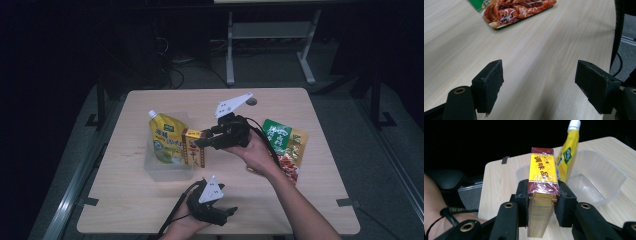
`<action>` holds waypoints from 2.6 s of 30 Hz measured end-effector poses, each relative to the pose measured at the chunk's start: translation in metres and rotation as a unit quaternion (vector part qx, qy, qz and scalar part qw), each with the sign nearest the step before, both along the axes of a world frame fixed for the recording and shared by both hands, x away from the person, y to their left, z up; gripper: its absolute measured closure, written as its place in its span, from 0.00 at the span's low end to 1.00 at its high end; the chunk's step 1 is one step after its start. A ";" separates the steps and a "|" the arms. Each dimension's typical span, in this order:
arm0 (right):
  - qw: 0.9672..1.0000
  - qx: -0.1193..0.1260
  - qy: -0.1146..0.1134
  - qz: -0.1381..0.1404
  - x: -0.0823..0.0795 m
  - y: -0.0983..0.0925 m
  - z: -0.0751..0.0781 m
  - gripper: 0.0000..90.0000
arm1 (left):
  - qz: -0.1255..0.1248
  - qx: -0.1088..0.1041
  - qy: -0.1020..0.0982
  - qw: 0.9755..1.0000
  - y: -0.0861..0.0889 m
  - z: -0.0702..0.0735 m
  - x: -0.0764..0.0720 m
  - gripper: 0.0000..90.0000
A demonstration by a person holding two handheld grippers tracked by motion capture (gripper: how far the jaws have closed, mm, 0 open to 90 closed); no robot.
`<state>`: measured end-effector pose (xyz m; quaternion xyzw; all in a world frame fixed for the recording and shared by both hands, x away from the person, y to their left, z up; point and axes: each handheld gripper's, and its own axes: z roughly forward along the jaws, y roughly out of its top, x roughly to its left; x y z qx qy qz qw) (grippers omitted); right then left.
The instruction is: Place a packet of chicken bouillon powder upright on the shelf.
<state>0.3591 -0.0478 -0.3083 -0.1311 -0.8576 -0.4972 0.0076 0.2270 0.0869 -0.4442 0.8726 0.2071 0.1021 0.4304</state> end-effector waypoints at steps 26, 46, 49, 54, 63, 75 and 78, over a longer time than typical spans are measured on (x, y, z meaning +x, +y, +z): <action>0.999 -0.016 0.008 0.035 0.017 0.061 -0.016 0.75 | -0.003 -0.011 0.006 1.000 0.001 0.001 -0.001 0.24; 0.999 -0.031 0.003 0.043 0.015 0.082 -0.034 0.74 | -0.007 -0.008 0.002 1.000 0.002 0.001 -0.001 0.24; 0.999 -0.035 0.002 0.040 0.014 0.083 -0.036 0.74 | -0.005 -0.011 0.005 1.000 0.002 0.001 -0.001 0.24; 0.998 -0.042 -0.002 0.039 0.013 0.085 -0.043 0.74 | -0.005 -0.010 0.007 1.000 0.002 0.001 -0.001 0.24; 0.998 -0.048 0.007 0.028 0.009 0.084 -0.046 0.72 | -0.005 -0.010 0.007 1.000 0.002 0.001 -0.001 0.24; 0.997 -0.067 0.023 0.029 0.007 0.084 -0.058 0.68 | -0.008 -0.007 0.004 1.000 0.002 0.000 -0.001 0.24; 0.996 -0.074 0.025 0.031 0.006 0.084 -0.059 0.67 | -0.007 -0.008 0.005 1.000 0.002 0.000 -0.001 0.24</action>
